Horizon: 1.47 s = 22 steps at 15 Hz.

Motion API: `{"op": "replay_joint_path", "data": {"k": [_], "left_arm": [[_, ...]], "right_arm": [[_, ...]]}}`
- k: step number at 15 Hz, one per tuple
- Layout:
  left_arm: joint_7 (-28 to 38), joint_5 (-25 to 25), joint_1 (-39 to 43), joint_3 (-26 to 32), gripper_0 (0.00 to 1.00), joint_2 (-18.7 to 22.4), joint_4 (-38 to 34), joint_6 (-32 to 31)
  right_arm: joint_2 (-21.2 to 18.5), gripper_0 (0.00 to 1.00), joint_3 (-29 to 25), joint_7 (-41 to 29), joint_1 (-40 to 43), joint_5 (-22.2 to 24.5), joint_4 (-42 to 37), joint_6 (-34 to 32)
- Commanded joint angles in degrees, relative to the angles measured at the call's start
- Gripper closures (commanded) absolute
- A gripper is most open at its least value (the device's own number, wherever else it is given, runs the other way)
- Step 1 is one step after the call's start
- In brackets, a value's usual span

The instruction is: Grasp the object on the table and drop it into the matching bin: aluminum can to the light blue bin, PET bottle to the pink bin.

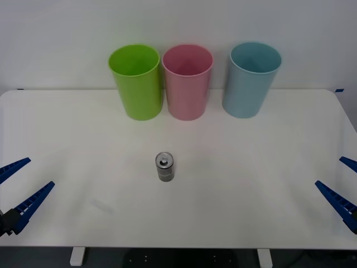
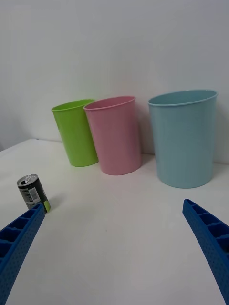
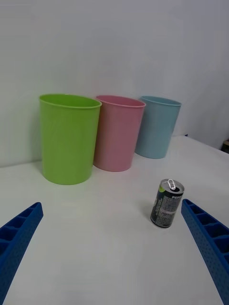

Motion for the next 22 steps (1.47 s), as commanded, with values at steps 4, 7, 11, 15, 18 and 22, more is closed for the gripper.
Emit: {"op": "replay_joint_path", "data": {"k": [4, 7, 11, 15, 18, 22], "left_arm": [[0.0, 0.0, 0.0, 0.0, 0.0, 0.0, 0.0, 0.0], [0.0, 0.0, 0.0, 0.0, 0.0, 0.0, 0.0, 0.0], [0.0, 0.0, 0.0, 0.0, 0.0, 0.0, 0.0, 0.0], [0.0, 0.0, 0.0, 0.0, 0.0, 0.0, 0.0, 0.0], [0.0, 0.0, 0.0, 0.0, 0.0, 0.0, 0.0, 0.0], [0.0, 0.0, 0.0, 0.0, 0.0, 0.0, 0.0, 0.0]], "right_arm": [[1.55, 0.0, 0.47, 0.09, 0.65, -0.33, -0.1, -0.31], [1.38, 0.0, 1.52, 0.35, 0.92, -0.68, -0.62, 0.04], [1.29, 0.0, 3.72, 1.67, 0.13, 1.16, -0.62, 0.21], [1.38, 0.0, 6.97, 3.69, -1.37, 4.59, -0.62, 0.21], [1.38, 0.0, 10.75, 5.45, -2.86, 7.49, -0.62, 0.92], [1.38, 0.0, 16.73, 7.82, -3.83, 8.28, -0.62, 4.52]]}}
